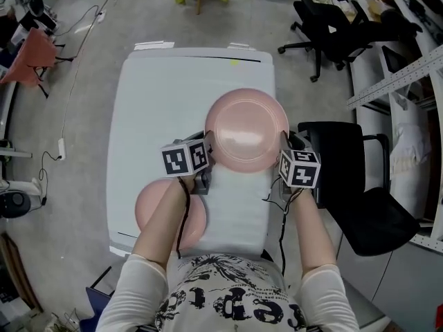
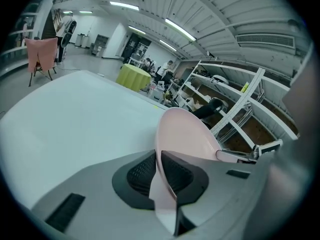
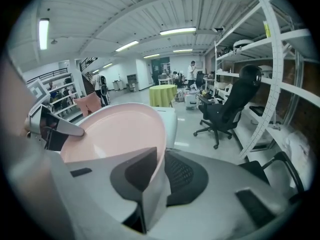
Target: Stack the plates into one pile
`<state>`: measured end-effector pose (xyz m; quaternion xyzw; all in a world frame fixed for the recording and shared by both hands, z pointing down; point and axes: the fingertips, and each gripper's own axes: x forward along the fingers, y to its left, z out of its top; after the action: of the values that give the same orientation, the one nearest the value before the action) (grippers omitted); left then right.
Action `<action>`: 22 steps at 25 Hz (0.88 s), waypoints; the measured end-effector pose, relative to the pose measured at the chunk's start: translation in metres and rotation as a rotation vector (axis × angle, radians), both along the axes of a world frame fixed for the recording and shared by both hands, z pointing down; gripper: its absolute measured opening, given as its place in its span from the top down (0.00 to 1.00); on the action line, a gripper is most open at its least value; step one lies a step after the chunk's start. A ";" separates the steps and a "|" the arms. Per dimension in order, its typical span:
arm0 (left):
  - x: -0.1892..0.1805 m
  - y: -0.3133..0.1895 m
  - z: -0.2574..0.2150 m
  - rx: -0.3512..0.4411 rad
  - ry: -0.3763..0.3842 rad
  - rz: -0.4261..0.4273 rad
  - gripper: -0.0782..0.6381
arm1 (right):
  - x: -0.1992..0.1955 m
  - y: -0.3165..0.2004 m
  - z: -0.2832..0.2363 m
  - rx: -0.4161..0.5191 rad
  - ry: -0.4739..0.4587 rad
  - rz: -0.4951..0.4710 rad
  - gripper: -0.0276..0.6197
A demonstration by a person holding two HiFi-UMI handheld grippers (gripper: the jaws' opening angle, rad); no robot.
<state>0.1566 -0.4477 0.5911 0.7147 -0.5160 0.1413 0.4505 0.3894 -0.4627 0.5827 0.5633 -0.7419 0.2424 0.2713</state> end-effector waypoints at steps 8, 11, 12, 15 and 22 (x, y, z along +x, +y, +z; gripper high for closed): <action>0.010 0.095 -0.047 0.053 -0.054 -0.024 0.83 | 0.008 0.080 -0.042 0.021 -0.021 -0.061 0.87; 0.014 0.134 -0.058 0.073 -0.084 -0.030 0.82 | 0.011 0.112 -0.053 0.030 -0.022 -0.089 0.87; 0.015 0.147 -0.061 0.077 -0.088 -0.035 0.82 | 0.011 0.123 -0.055 0.032 -0.023 -0.097 0.87; 0.015 0.184 -0.064 0.079 -0.087 -0.058 0.82 | 0.010 0.155 -0.059 0.031 -0.027 -0.119 0.88; 0.002 0.261 -0.066 0.090 -0.109 -0.090 0.81 | -0.005 0.222 -0.056 0.029 -0.033 -0.177 0.87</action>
<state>0.1587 -0.1864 0.5247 0.7016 -0.5772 0.1365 0.3949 0.3845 -0.2407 0.5265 0.4953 -0.7966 0.2157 0.2712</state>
